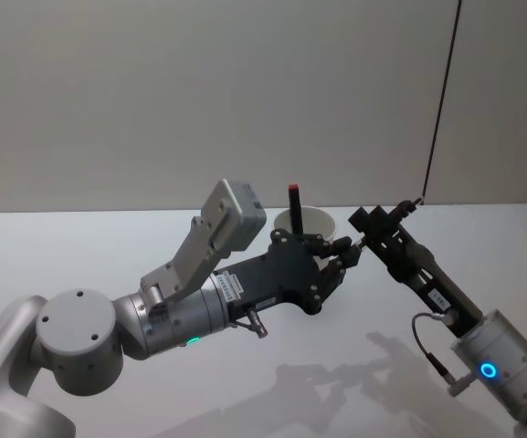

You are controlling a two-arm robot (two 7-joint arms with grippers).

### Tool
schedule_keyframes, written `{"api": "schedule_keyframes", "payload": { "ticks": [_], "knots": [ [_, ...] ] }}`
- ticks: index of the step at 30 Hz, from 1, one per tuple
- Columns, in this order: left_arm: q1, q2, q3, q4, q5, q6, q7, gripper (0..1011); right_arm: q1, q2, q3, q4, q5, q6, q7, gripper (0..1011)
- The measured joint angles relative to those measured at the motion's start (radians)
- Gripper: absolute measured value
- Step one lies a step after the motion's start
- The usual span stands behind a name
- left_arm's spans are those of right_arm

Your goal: Place the pen into the pen holder.

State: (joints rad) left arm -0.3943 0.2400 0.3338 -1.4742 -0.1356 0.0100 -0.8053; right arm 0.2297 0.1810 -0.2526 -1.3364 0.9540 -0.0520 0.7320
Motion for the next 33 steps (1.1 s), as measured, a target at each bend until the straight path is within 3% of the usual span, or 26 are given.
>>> {"api": "schedule_keyframes", "payload": {
  "ticks": [3,6,21,33],
  "knots": [
    [0.0,0.0,0.0,0.0,0.0,0.0,0.0,135,0.0,0.0,-0.001,0.0,0.0,-0.001,0.001,773],
    [0.0,0.0,0.0,0.0,0.0,0.0,0.0,135,0.0,0.002,-0.002,0.0,0.0,-0.002,0.002,633],
    [0.0,0.0,0.0,0.0,0.0,0.0,0.0,135,-0.008,0.014,-0.001,-0.011,0.006,-0.006,0.005,185],
    [0.0,0.0,0.0,0.0,0.0,0.0,0.0,130,-0.016,0.024,0.001,-0.022,0.007,-0.011,0.003,132]
  ]
}}
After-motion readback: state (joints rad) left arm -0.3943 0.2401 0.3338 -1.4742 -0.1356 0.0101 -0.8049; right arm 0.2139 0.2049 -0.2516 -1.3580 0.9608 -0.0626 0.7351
